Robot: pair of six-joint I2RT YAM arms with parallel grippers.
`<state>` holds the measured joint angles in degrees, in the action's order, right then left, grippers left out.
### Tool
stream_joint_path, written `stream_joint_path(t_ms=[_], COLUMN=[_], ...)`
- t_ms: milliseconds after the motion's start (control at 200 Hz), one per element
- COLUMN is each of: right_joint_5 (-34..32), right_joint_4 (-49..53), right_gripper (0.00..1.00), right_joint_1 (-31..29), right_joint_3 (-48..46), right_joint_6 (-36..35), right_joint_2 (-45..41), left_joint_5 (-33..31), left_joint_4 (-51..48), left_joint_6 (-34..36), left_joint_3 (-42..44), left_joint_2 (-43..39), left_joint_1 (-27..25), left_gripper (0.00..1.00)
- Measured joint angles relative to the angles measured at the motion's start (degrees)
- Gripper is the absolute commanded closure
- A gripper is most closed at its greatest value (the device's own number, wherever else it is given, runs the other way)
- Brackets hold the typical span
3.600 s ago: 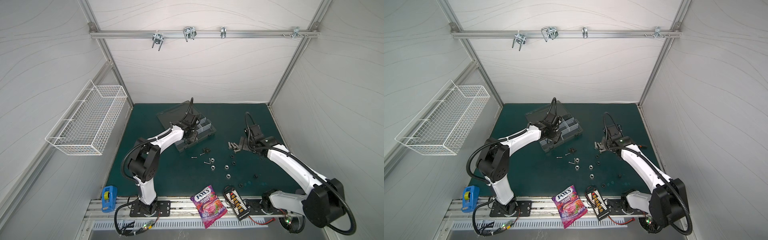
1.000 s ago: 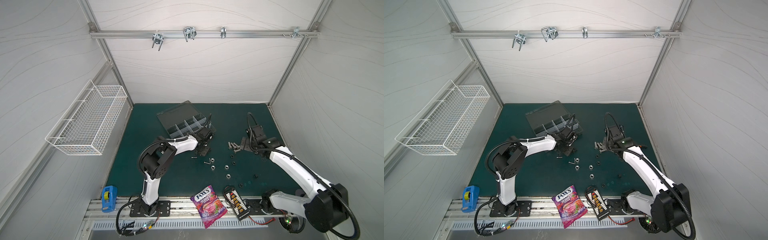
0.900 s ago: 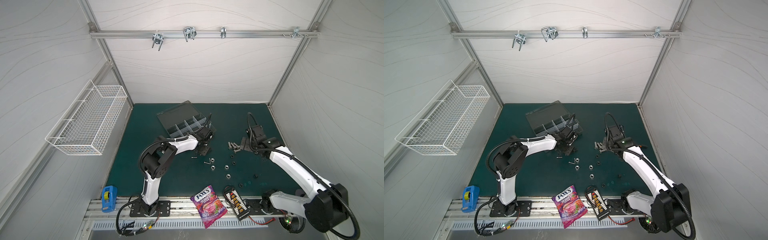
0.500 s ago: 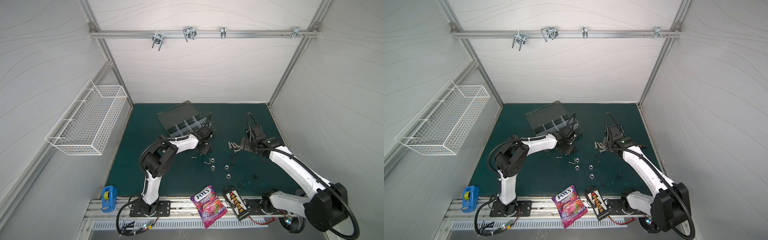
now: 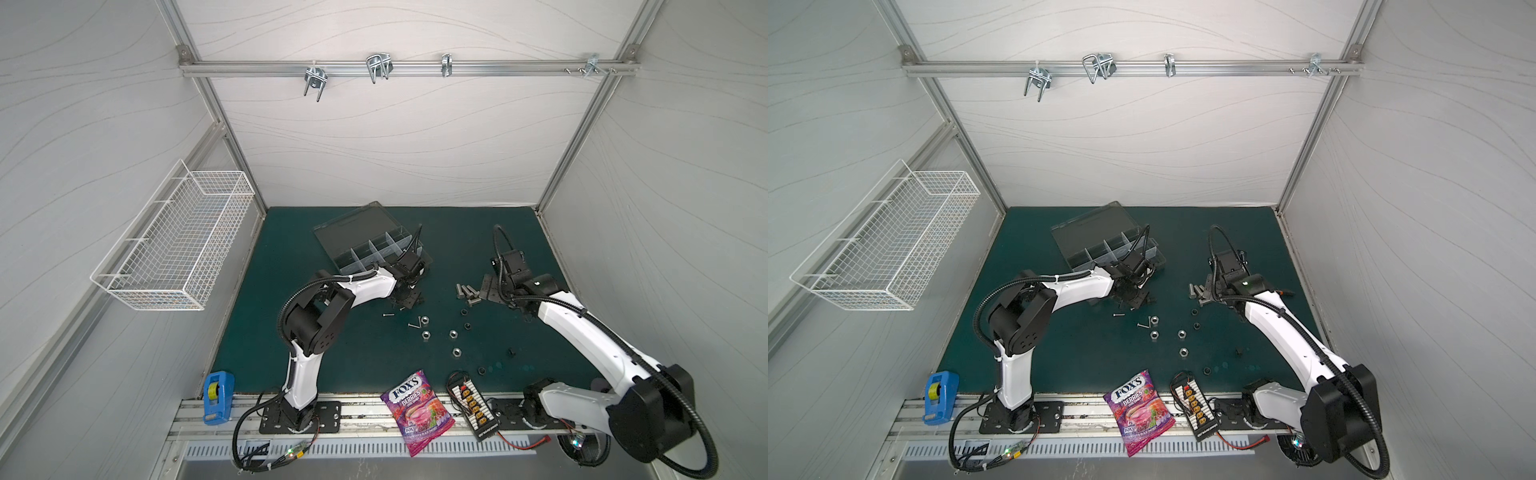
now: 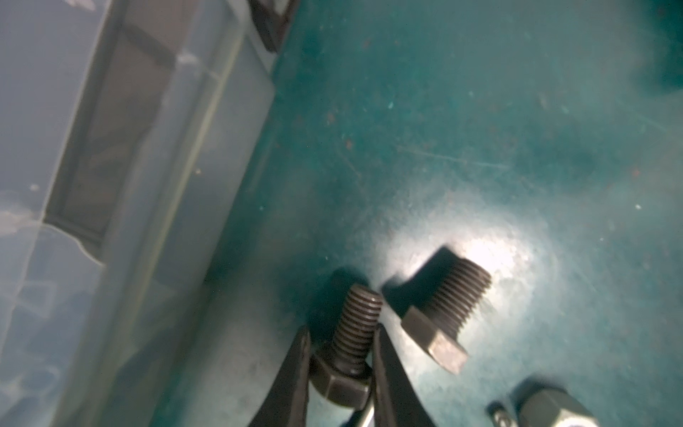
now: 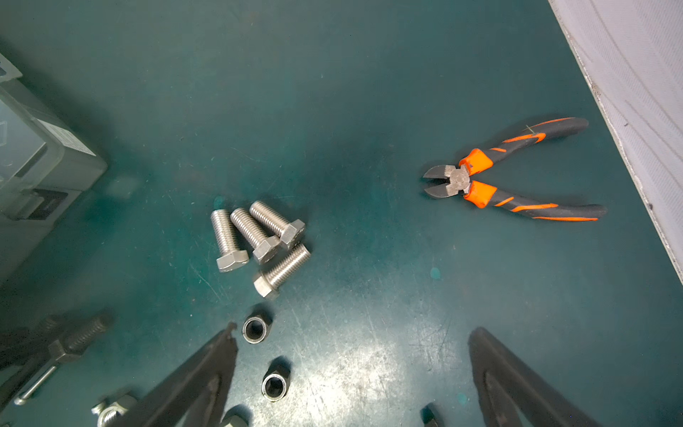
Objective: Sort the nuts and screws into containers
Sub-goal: 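Carry the black bolt with the left gripper into the box compartment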
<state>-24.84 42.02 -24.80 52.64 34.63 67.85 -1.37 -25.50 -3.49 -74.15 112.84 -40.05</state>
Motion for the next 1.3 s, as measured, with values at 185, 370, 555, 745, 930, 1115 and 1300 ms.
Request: stream_joint_path(t_ms=[185, 370, 555, 745, 930, 1115, 1300], right_joint_5=[0.0, 0.0, 0.0, 0.2, 0.2, 0.2, 0.2], right_joint_4=[0.0, 0.0, 0.0, 0.0, 0.0, 0.0, 0.0], right_gripper=[0.01, 0.01, 0.01, 0.01, 0.01, 0.01, 0.01], right_joint_1=[0.0, 0.0, 0.0, 0.0, 0.0, 0.0, 0.0], right_joint_3=[0.0, 0.0, 0.0, 0.0, 0.0, 0.0, 0.0], right_joint_6=[0.0, 0.0, 0.0, 0.0, 0.0, 0.0, 0.0], right_joint_2=[0.0, 0.0, 0.0, 0.0, -0.1, -0.2, -0.2], left_joint_5=[-1.5, -3.9, -5.4, -6.3, -6.6, -6.6, -6.6], left_joint_4=[-1.5, -1.6, -1.7, -1.8, -2.0, -1.9, -1.8], left_joint_6=[0.1, 0.9, 1.3, 1.4, 1.3, 1.1, 0.1], left_joint_3=[0.0, 0.0, 0.1, 0.9, 1.0, 2.1, 2.7], left_joint_2=[-5.2, -11.5, -12.9, -12.9, -12.3, -10.8, -9.1], left_joint_1=[0.0, 0.9, 5.4, 9.5, 11.0, 11.1, 11.2], left_gripper=[0.86, 0.86, 0.86, 0.86, 0.85, 0.82, 0.77])
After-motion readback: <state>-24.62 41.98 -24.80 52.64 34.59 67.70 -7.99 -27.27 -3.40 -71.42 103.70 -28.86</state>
